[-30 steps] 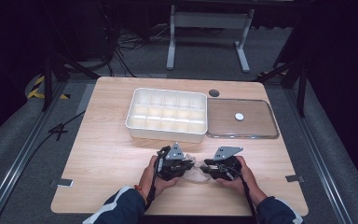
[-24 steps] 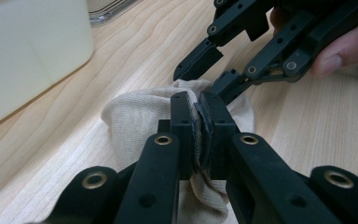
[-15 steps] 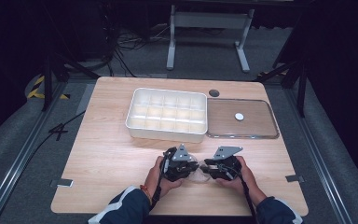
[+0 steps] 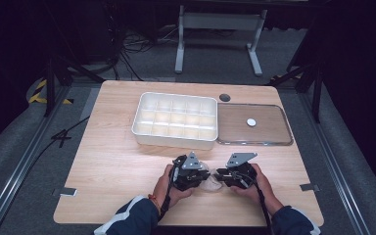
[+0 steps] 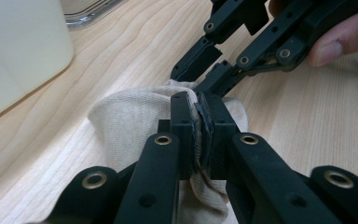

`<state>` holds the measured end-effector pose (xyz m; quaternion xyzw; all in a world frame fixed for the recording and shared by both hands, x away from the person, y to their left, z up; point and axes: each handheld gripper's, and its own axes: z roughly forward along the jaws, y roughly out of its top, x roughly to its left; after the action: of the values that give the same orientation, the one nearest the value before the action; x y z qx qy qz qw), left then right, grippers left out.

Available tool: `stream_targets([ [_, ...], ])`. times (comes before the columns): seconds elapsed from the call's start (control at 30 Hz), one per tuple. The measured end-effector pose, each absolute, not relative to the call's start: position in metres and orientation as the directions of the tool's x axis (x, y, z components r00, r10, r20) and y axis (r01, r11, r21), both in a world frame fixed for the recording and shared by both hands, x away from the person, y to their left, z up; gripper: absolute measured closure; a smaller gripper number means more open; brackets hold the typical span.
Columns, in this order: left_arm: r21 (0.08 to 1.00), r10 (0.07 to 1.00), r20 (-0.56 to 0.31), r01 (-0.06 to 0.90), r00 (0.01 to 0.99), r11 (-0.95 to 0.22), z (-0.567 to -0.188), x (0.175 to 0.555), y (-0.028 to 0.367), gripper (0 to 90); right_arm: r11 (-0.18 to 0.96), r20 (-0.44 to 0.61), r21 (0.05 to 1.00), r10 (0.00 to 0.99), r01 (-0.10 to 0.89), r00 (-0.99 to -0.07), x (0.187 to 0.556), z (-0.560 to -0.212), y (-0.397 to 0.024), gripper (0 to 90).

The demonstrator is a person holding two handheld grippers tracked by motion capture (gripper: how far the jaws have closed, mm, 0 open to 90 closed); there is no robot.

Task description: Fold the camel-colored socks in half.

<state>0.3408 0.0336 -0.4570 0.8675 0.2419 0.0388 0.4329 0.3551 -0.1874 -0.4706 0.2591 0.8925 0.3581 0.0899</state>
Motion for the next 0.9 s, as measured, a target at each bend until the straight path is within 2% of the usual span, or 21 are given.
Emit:
stream_targets([
  [0.3, 0.773, 0.445, -0.135, 0.375, 0.885, -0.512, -0.461, 0.342, 0.024, 84.8, 0.615, 0.025, 0.688, 0.510, 0.385, -0.860, 0.356, -0.471, -0.187, 78.0],
  [0.67, 0.768, 0.458, -0.135, 0.385, 0.879, -0.512, -0.468, 0.345, 0.020, 84.1, 0.622, 0.014, 0.684, 0.511, 0.381, -0.859, 0.354, -0.471, -0.186, 78.2],
  [0.9, 0.808, 0.435, -0.124, 0.346, 0.892, -0.477, -0.459, 0.342, 0.022, 72.2, 0.623, 0.018, 0.682, 0.510, 0.384, -0.860, 0.355, -0.471, -0.186, 78.2],
])
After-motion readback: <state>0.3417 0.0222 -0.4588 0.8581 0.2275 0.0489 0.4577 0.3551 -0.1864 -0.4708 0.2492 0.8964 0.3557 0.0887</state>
